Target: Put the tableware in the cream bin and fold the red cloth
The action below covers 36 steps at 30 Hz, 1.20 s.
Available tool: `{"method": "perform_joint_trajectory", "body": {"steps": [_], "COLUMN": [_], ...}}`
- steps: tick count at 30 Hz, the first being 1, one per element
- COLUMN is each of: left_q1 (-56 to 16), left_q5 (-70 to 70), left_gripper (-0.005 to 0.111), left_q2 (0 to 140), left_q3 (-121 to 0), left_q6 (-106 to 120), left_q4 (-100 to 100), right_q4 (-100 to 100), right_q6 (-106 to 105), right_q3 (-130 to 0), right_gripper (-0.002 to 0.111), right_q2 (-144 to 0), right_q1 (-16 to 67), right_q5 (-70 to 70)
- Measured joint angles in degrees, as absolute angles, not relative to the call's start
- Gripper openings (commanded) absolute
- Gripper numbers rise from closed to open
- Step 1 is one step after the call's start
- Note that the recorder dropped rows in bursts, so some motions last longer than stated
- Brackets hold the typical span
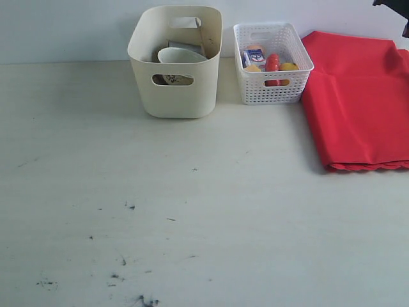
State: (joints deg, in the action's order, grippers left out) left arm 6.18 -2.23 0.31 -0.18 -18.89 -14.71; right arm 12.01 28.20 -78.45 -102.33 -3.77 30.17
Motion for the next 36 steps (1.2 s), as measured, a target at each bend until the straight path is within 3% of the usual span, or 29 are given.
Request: {"method": "perform_joint_trajectory", "body": {"steps": [7, 17, 36], "left_q1": [6.2, 6.2, 6.2], "left_q5": [7.0, 14.2, 14.6], "left_gripper": [0.002, 0.002, 0.002], "left_q2": [0.3, 0.3, 0.3], "left_q3": [-0.2, -0.2, -0.2], "left_q6": [-1.6, 0.0, 0.0], "left_q4": [2.8, 4.0, 4.0], "right_q4": [12.0, 12.0, 12.0], "right_q6": [28.2, 28.2, 28.2], "right_q3": [-78.4, -78.4, -78.4], "right_gripper": [0.000, 0.000, 0.000], "right_q2": [-102.3, -102.3, -102.3], "right_q1": [-3.8, -3.8, -3.8], "right_q5": [30.2, 30.2, 30.2]}}
